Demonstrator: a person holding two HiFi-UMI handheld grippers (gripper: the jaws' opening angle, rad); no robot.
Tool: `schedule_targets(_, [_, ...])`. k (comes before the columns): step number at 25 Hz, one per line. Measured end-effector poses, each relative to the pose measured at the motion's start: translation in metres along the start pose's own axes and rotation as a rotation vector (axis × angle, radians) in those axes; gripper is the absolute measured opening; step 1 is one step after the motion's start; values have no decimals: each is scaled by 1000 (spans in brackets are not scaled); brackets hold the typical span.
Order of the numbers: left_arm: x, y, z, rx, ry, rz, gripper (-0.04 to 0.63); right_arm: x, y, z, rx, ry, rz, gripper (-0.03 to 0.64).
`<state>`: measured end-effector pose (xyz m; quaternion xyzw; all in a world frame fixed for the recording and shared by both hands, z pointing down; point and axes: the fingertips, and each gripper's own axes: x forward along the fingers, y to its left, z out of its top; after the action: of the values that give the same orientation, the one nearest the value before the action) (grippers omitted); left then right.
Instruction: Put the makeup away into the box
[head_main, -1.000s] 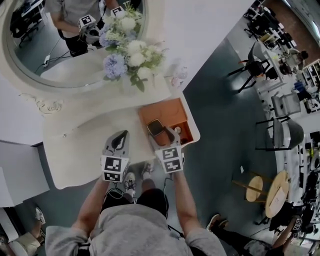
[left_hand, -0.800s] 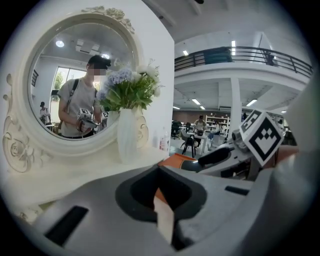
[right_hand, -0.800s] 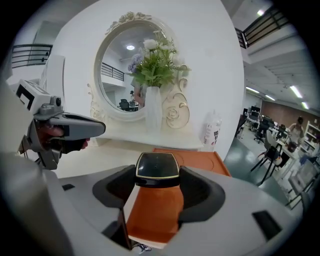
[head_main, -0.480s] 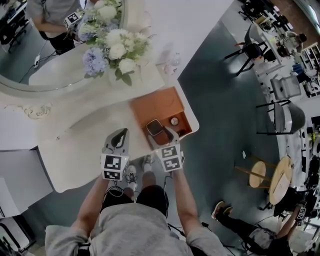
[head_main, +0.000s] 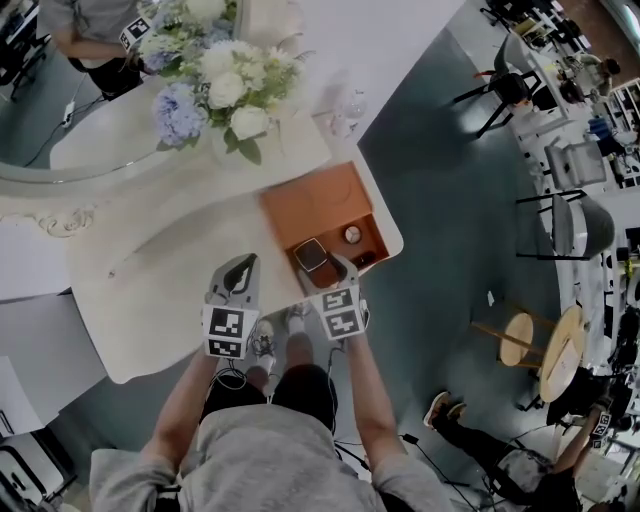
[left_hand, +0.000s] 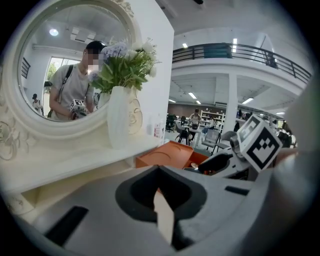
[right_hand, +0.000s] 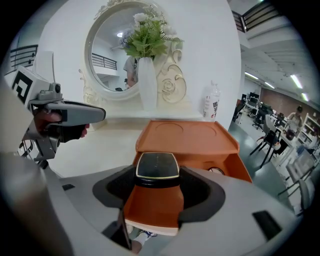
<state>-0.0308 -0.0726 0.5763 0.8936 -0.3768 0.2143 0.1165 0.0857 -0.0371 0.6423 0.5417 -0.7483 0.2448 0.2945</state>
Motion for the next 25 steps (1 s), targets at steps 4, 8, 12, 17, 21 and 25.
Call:
schedule_targets(4, [2,4,-4,-6,7,5,2,8,-1,-6,5,19,4,291])
schedule_targets(8, [4,6,-11,-20,23,10,1,17,2,-7,-4,37,16,291])
schedule_targets(12, [5,11,-13,-29,27,20,0,26,3,-6,-16,63,29,291])
schedule_targets(17, [6,16,-17,-36,29,34,0,33,2,-11,-44,124,15,293])
schedule_targets(21, [6,16,-17,-42,28,35,1,36,0,-12,-45,133,-3,293])
schedule_targets(25, [3,14,-18,-43,36,34,1,36,1,-12,-38,138,3,293])
